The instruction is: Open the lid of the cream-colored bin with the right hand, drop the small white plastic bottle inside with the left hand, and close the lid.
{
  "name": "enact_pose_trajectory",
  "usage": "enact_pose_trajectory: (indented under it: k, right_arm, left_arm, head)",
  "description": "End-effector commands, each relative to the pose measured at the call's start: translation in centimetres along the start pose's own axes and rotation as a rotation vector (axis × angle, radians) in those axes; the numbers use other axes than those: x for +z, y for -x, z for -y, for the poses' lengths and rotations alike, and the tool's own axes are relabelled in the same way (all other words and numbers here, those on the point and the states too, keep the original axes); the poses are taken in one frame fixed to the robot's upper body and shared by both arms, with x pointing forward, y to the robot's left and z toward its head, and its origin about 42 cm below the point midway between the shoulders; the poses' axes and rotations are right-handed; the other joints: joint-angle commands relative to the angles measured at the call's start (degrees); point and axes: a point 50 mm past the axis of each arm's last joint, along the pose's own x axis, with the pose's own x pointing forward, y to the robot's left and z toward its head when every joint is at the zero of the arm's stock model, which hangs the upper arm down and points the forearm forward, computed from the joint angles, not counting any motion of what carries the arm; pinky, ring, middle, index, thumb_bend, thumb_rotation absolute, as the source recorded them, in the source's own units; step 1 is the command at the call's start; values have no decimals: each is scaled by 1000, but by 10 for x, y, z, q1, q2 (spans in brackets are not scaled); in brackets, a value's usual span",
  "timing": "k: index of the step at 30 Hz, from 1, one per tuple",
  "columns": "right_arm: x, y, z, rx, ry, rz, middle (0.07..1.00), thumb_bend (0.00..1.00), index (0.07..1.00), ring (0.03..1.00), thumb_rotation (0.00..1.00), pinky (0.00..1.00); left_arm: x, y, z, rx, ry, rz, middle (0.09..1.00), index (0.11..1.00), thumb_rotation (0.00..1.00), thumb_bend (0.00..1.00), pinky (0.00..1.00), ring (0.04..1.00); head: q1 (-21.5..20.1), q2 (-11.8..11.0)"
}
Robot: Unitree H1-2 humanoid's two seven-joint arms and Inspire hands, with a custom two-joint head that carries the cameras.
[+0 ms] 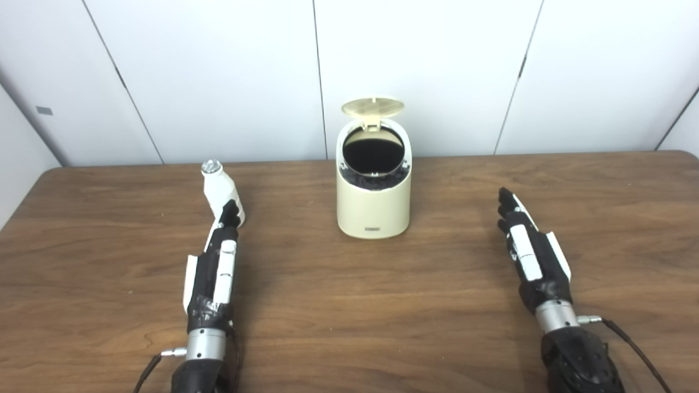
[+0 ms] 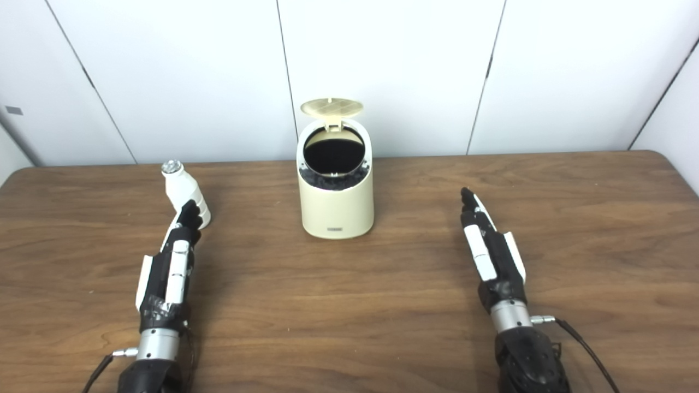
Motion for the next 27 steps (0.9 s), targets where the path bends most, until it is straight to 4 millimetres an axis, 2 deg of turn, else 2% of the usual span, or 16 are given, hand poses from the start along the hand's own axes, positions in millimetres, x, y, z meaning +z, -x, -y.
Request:
enact_pose_trajectory:
  k: [1,4,5,12,16,21,27]
  right_arm:
    - [-1,2,8,-14,6,30,975,624,953,979,899,988]
    - [-3,3,9,-15,1,20,977,592,959,979,896,987]
    - [-3,4,10,-18,-1,17,978,587,961,978,893,986]
    - [-12,5,16,-24,0,8,983,612,965,982,883,999]
    - [-17,6,16,-18,-30,6,991,650,978,995,831,1000]
    - [-24,7,14,-16,-29,3,991,686,983,996,813,1000]
    - [-28,8,7,-27,-6,3,983,676,977,986,821,991]
  left_arm:
    - [-20,24,-1,8,5,-87,963,967,896,458,985,968]
    - [-20,24,-1,5,-7,-89,965,968,898,475,984,970]
    - [-20,24,-1,5,-11,-91,968,969,896,483,988,973]
    - [-22,26,1,2,-11,-93,970,978,899,487,992,976]
    - [-24,27,2,8,-20,-92,964,970,899,473,976,968]
    - [-26,28,0,4,-31,-99,966,970,891,508,987,974]
    - [-30,28,-2,1,-41,-100,965,971,881,526,981,969]
  head:
    - [-1,1]
    - [4,1]
    - [19,-1]
    - [62,-12]
    - [78,-20]
    - [98,-30]
    - [122,-45]
